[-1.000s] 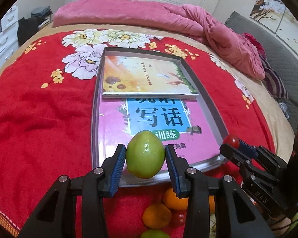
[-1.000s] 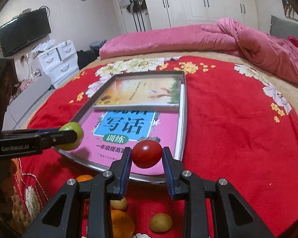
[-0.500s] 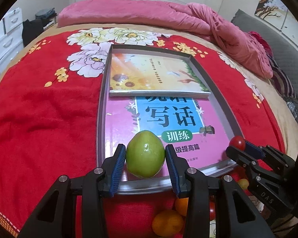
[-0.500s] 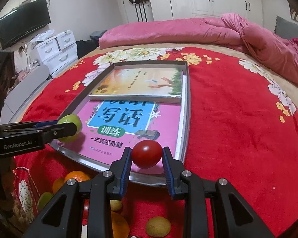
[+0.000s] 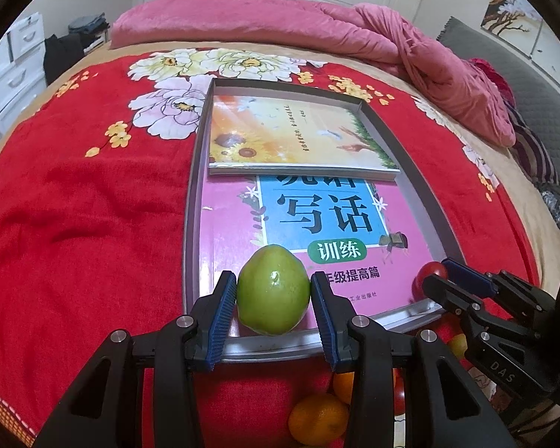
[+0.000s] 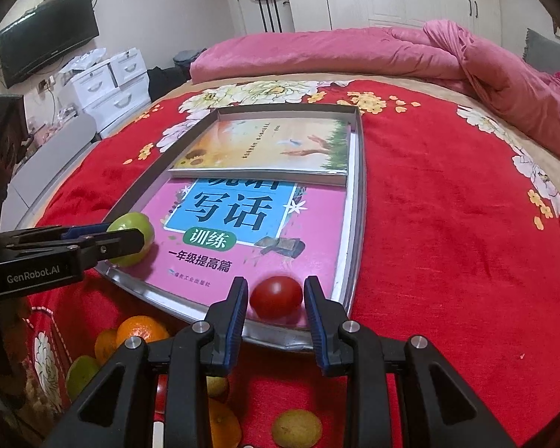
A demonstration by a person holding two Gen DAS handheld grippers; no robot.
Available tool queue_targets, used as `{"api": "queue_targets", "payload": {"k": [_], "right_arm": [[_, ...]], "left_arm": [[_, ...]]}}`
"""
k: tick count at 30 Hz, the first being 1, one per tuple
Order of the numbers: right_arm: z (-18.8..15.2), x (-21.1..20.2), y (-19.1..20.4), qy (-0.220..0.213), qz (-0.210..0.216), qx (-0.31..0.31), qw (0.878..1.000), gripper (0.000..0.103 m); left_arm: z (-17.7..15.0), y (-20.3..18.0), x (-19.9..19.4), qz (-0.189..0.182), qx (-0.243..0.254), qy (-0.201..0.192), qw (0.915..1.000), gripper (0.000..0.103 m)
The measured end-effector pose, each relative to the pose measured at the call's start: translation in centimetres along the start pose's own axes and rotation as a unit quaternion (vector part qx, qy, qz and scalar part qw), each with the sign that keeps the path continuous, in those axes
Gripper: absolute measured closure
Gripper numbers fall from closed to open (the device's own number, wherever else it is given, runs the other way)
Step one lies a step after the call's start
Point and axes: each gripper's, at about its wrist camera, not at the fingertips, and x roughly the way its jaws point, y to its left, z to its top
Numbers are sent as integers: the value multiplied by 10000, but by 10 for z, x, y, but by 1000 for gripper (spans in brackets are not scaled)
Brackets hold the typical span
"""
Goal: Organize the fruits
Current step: 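Carry the green apple and red tomato into the tray with both tools, then open both tools to release the apple and tomato onto the workbook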
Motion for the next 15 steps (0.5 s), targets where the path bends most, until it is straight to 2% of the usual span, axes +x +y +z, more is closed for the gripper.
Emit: {"api": "queue_targets", "payload": {"k": [5, 15], "right_arm": [[0, 0, 0, -17, 19, 2, 10000, 71], [-1, -5, 3, -125, 63, -46, 9999, 62]], "left_arm": [[0, 0, 0, 6, 2, -1, 10000, 60], [0, -1, -1, -3, -8, 4, 10000, 60]]}}
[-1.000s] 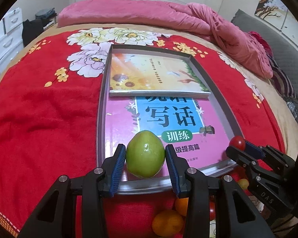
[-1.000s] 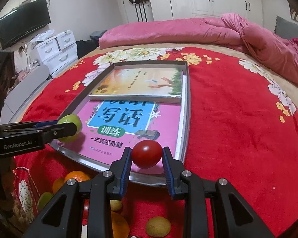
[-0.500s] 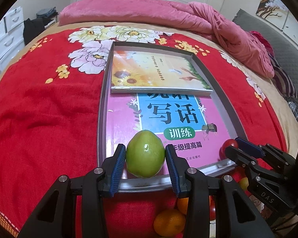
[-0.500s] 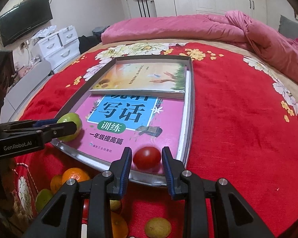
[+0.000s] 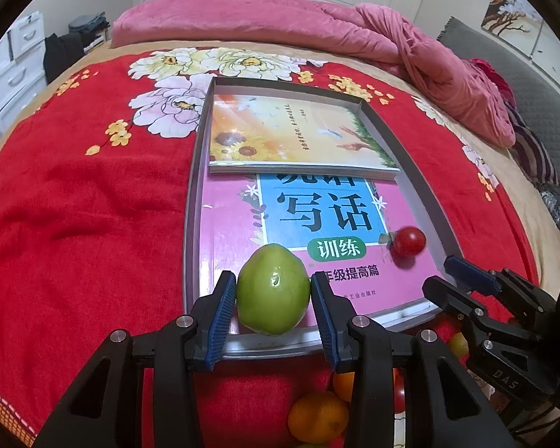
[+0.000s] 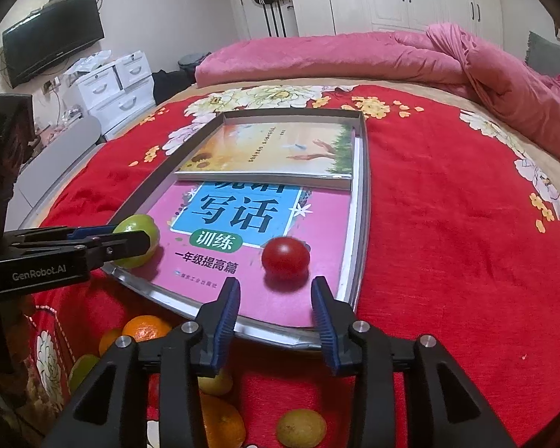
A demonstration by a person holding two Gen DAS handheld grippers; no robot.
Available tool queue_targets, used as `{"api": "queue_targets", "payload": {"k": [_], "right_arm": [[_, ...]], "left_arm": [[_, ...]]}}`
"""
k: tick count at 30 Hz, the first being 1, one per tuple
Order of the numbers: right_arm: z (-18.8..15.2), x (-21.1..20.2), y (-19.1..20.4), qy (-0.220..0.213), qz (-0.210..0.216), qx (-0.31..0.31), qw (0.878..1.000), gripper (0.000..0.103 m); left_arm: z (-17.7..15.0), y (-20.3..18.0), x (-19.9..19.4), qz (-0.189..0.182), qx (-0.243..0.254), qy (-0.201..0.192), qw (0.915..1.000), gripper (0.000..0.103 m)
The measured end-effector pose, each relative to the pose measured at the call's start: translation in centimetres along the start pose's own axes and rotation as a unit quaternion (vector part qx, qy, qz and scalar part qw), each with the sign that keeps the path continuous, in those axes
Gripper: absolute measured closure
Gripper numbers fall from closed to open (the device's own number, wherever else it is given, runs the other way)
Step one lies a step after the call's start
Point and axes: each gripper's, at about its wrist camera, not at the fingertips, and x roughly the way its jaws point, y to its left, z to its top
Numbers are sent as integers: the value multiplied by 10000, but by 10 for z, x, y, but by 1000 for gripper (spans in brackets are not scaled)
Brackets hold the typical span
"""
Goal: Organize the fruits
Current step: 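Open both tools to release the apple and tomato onto the workbook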
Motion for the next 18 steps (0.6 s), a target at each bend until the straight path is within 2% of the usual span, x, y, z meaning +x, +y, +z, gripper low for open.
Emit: {"api": "queue_targets", "payload": {"k": [3, 11, 18], "right_arm": [[0, -4, -1, -90, -37, 8, 10000, 51], [-1, -14, -3, -292, -70, 9, 9995, 47], [-3, -21, 4, -445, -120, -184, 9988, 38]], "left_arm": [[0, 0, 0, -3, -2, -3, 10000, 60], [-2, -1, -2, -7, 5, 6, 10000, 60], [-4, -1, -2, 13, 13, 23, 10000, 56]]}}
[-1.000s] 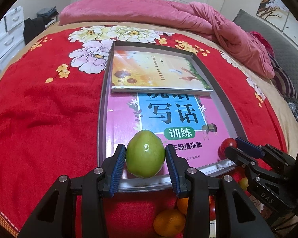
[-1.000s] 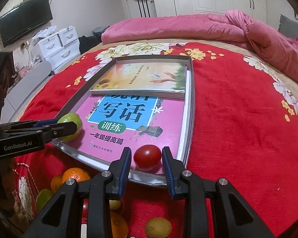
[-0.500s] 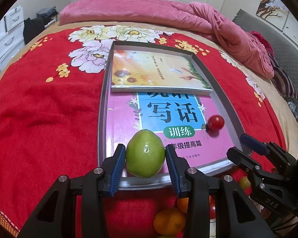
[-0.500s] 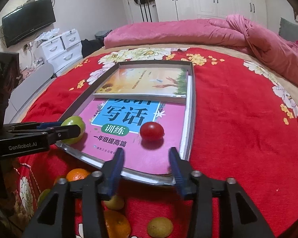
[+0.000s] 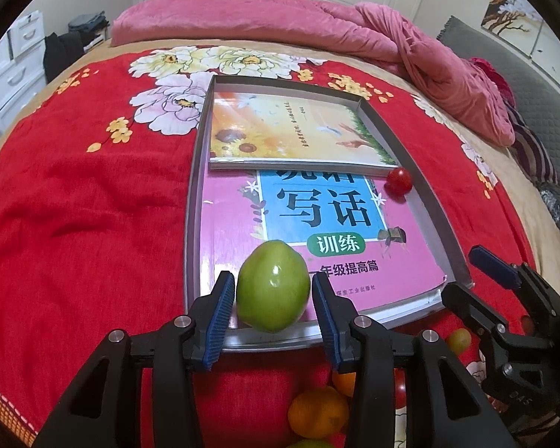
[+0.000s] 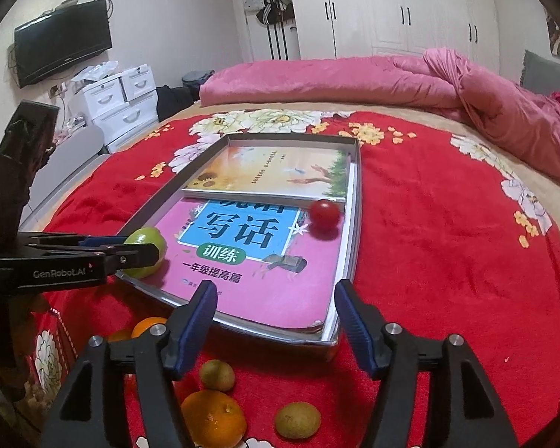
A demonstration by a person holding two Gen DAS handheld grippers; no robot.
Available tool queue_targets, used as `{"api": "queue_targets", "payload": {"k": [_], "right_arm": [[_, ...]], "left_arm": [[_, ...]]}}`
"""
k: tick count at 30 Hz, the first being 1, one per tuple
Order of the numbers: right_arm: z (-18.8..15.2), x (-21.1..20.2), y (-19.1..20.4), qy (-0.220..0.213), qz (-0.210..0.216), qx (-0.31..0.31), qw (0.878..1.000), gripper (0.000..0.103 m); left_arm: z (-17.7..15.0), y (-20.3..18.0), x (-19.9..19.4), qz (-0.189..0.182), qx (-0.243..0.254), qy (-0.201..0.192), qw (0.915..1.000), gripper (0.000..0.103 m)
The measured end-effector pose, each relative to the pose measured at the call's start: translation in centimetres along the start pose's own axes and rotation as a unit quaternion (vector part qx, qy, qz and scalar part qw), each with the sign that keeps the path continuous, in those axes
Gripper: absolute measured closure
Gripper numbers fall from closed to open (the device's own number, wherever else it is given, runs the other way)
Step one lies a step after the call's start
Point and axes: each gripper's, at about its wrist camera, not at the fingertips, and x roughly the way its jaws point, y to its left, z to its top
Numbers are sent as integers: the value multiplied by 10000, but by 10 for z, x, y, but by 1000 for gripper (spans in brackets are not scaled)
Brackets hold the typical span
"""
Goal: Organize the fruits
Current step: 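Open both tools to release the apple and tomato onto the workbook, then withdraw both open tools from the tray back toward the fruit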
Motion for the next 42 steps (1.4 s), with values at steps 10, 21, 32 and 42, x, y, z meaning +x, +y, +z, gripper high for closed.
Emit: {"api": "queue_targets", "payload": {"k": [10, 21, 32, 42], "right_arm": [[-1, -8, 4, -144, -62, -135, 9998, 32], [-4, -14, 6, -234, -130, -189, 9995, 25], [-3, -19, 9, -335, -164, -239, 9990, 19], [-2, -28, 11, -495, -233, -303, 9980, 12]], "left_arm": [[-3, -1, -1, 16, 17, 6, 10000, 51], [-2, 0, -13, -38, -52, -144, 9999, 41], [-1, -5, -33, -37, 1, -325, 9995, 29], [-4, -9, -40, -67, 28, -236, 9997, 25]]}}
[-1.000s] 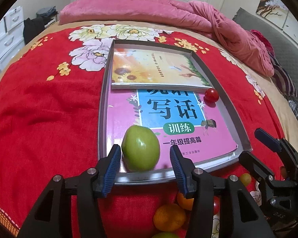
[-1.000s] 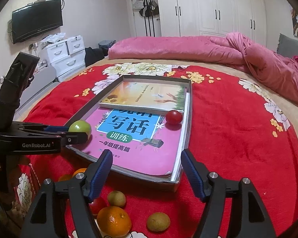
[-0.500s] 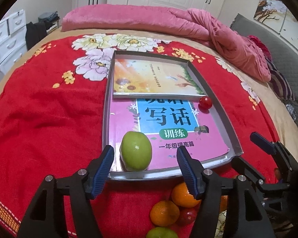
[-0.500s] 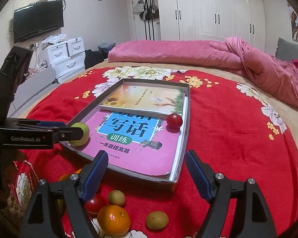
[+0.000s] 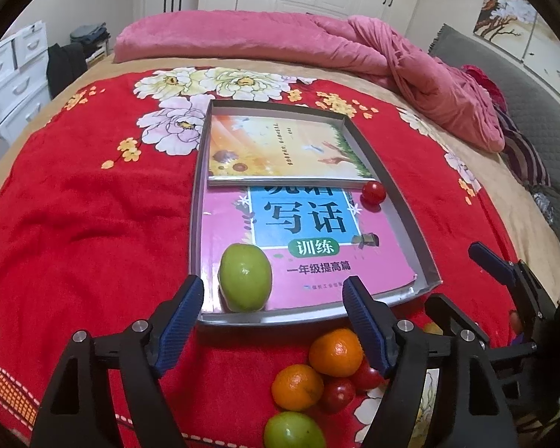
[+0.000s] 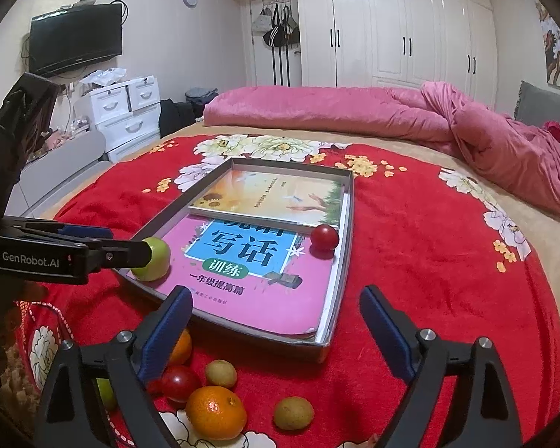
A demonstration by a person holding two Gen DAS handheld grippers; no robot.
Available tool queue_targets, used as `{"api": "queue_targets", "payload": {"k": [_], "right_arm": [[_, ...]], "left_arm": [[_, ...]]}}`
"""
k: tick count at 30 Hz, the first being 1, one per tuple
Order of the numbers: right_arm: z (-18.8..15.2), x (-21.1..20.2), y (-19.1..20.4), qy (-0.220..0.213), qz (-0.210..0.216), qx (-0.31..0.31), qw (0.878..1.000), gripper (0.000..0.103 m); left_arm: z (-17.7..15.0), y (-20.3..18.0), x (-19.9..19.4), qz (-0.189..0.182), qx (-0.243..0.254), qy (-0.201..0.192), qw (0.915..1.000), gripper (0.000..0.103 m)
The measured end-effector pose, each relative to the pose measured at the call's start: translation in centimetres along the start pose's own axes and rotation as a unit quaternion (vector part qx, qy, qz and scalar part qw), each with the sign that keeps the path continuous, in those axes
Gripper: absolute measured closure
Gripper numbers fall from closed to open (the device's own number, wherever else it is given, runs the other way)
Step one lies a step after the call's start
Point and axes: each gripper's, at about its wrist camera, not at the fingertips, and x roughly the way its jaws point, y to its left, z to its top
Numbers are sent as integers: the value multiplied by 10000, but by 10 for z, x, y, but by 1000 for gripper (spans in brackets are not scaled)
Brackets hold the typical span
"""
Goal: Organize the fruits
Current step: 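Withdraw both open tools from the tray back toward the fruit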
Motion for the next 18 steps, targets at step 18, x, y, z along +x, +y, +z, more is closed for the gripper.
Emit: {"api": "queue_targets", "payload": {"k": [18], "right_arm": [[6, -18, -19, -285, -163, 323, 9989, 5]], "left_arm": [[-3, 10, -19, 22, -80, -69, 9999, 24]]}}
